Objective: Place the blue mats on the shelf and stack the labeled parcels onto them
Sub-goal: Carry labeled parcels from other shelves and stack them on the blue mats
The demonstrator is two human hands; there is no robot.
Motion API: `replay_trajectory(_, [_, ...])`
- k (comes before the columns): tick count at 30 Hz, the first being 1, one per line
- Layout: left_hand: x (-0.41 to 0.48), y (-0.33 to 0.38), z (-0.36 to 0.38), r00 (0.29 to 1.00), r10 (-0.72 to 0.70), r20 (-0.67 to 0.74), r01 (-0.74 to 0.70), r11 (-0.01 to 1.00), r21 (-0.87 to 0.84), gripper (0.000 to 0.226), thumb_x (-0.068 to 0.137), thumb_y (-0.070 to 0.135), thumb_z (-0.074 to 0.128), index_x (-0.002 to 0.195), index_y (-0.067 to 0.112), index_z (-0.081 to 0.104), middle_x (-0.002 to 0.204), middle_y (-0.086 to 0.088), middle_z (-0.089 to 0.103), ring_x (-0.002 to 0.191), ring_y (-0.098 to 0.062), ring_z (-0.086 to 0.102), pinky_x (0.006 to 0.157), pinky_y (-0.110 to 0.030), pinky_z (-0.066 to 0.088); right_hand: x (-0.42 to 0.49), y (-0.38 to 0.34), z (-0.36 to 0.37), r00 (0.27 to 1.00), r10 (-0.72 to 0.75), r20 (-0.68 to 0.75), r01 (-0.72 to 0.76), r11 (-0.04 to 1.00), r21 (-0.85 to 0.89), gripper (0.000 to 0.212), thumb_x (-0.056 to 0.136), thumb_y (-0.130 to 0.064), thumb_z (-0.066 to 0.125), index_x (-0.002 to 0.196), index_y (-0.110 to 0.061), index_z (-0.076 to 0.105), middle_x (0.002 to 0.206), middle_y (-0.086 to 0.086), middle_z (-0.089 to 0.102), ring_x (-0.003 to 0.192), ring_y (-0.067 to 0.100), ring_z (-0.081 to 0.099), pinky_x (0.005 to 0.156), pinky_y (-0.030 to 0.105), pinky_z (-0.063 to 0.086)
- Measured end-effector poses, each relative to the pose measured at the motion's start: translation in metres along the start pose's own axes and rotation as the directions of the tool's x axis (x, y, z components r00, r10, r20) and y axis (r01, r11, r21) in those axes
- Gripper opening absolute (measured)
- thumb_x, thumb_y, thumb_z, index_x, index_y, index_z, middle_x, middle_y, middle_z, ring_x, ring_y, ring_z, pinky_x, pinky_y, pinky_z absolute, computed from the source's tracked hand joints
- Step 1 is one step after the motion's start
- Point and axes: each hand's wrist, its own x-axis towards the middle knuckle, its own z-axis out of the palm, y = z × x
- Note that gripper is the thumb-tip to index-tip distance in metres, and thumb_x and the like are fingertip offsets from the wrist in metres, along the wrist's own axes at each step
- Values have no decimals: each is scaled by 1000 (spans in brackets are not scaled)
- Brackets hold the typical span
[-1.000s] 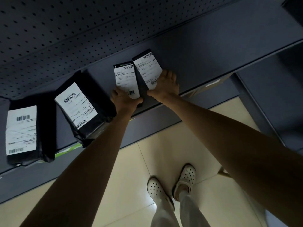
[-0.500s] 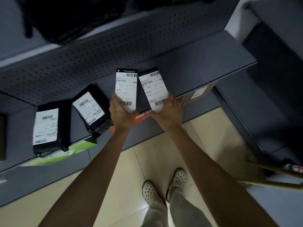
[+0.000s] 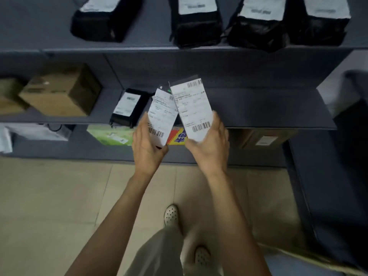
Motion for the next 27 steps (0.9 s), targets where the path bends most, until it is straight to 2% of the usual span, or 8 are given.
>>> replay_trajectory(6, [-63,9,-68,969,-110,-223,121,992,40,112,60,11,86,153,8,24,152,-7,38,135,-25,34,111,-41,31,-49,-32,-29,985,-157,65,157,988,7,99,69,-25,77,152,-14,24,144,5,44,130,23,39,107,40,37])
replay_trajectory(11, [-100,-3,-138,885,-222,-409,244,970,2,108,65,12,85,153,7,23,157,-5,31,141,-25,32,116,-42,30,-80,-97,-18,910,-371,187,378,926,-1,101,71,-30,77,153,-15,21,147,5,42,131,26,38,106,43,37])
replay_trajectory(13, [-117,-18,-181,823,-248,-511,304,952,27,107,66,13,83,154,7,22,158,-5,30,142,-24,31,117,-42,29,-99,-131,-2,848,-455,272,460,886,49,101,71,-30,77,153,-17,20,147,4,41,132,25,38,106,46,38])
replay_trajectory(16, [-136,-43,-245,705,-259,-661,387,920,53,104,69,23,78,154,9,21,158,-4,30,141,-21,31,116,-32,25,-129,-178,29,758,-544,358,526,836,156,99,71,-27,77,153,-18,21,145,4,43,131,23,39,104,47,40])
replay_trajectory(18, [-147,-62,-279,624,-284,-728,468,882,57,103,69,22,77,155,11,20,157,-2,32,139,-21,32,113,-27,23,-150,-206,56,693,-589,416,557,804,210,98,72,-27,77,153,-18,22,145,4,44,130,23,42,103,47,43])
replay_trajectory(21, [-154,-92,-317,556,-312,-770,546,836,56,105,67,15,78,155,11,19,156,-2,33,138,-21,32,113,-25,23,-175,-245,100,603,-641,475,608,755,247,101,72,-30,77,154,-17,19,147,4,42,129,24,45,101,44,44])
replay_trajectory(25, [-151,-147,-369,482,-349,-804,620,784,31,106,66,11,78,155,12,21,155,-2,35,138,-23,33,114,-33,27,-196,-303,162,540,-674,503,644,716,269,102,73,-32,76,155,-19,16,148,2,41,128,23,46,101,43,45])
replay_trajectory(27, [-145,-179,-403,438,-362,-823,664,747,25,107,66,12,79,155,13,20,156,0,34,139,-22,33,113,-32,26,-205,-339,197,521,-685,508,646,706,290,101,73,-31,77,154,-20,17,146,2,42,127,22,46,100,44,46])
